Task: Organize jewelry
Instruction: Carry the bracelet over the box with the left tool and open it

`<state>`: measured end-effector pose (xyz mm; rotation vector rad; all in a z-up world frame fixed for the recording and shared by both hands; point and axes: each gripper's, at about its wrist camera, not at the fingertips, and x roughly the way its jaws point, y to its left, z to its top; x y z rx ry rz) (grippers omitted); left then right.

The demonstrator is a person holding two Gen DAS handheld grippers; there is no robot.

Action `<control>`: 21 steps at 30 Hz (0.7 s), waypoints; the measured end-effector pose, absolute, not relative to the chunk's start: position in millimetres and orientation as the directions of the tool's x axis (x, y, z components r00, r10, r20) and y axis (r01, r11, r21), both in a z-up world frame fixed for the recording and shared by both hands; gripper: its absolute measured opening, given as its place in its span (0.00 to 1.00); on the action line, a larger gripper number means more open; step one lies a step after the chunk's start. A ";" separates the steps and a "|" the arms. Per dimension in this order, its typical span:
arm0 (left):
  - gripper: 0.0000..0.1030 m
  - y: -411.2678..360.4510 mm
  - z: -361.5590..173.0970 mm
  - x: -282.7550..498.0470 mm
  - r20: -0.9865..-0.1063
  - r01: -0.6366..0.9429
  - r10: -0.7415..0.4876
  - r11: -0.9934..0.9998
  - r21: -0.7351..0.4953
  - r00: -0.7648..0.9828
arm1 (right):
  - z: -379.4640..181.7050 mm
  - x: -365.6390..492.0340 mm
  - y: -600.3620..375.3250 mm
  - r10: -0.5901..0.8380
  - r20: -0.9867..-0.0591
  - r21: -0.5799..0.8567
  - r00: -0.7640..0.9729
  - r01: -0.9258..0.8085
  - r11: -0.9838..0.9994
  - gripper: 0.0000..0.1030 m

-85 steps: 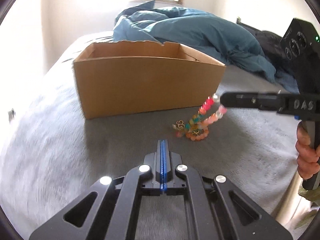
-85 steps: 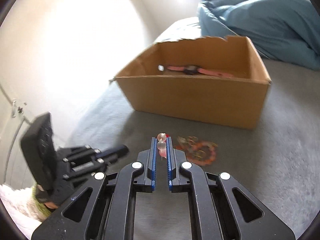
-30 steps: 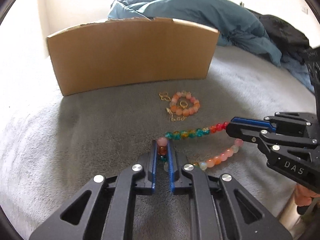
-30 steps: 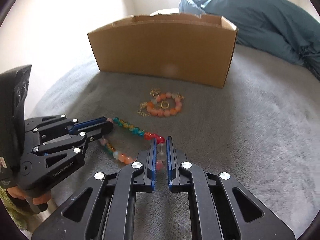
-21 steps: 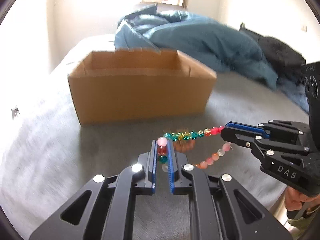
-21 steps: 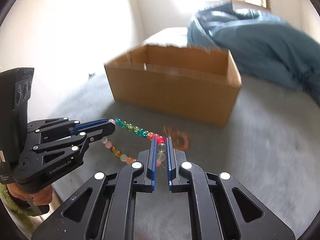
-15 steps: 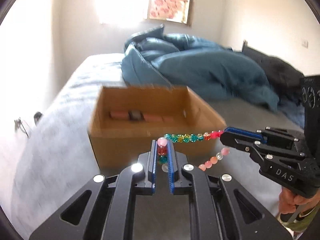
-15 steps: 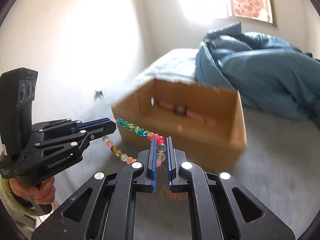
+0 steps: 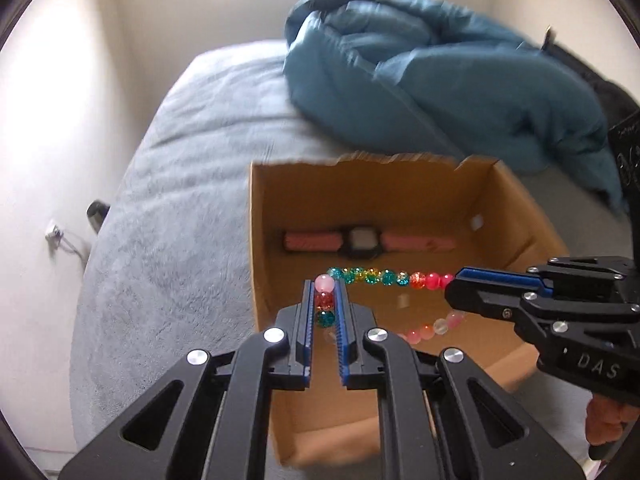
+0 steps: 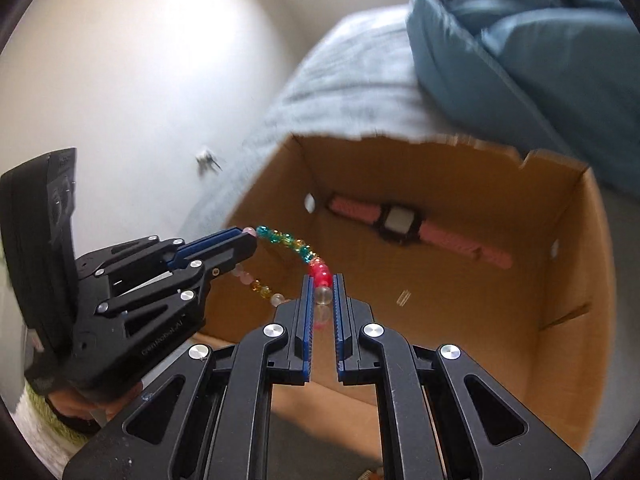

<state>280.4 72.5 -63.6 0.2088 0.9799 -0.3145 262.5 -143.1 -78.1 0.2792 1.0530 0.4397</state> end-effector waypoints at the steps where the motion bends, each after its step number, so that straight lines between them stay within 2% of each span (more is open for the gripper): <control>1: 0.09 71.2 -70.2 283.9 -0.848 0.351 -0.153 0.936 0.042 0.507 | -87.6 270.4 -139.4 0.476 -0.790 0.433 0.387 -0.197 0.880 0.07; 5: 0.10 67.0 -80.7 290.2 -0.850 0.351 -0.135 0.934 0.063 0.510 | -111.2 274.1 -131.9 0.457 -0.829 0.423 0.322 -0.175 0.889 0.09; 11: 0.10 66.8 -80.8 285.1 -0.841 0.351 -0.140 0.934 0.063 0.523 | -118.0 269.2 -132.0 0.451 -0.830 0.412 0.327 -0.186 0.892 0.19; 18: 0.11 87.7 -43.6 259.0 -0.769 0.310 -0.195 0.951 0.004 0.609 | -78.2 236.0 -151.7 0.461 -0.765 0.394 0.450 -0.240 0.887 0.24; 21: 0.21 100.6 -18.0 227.6 -0.700 0.309 -0.228 0.951 -0.011 0.676 | -48.4 201.5 -166.1 0.455 -0.712 0.364 0.535 -0.274 0.890 0.31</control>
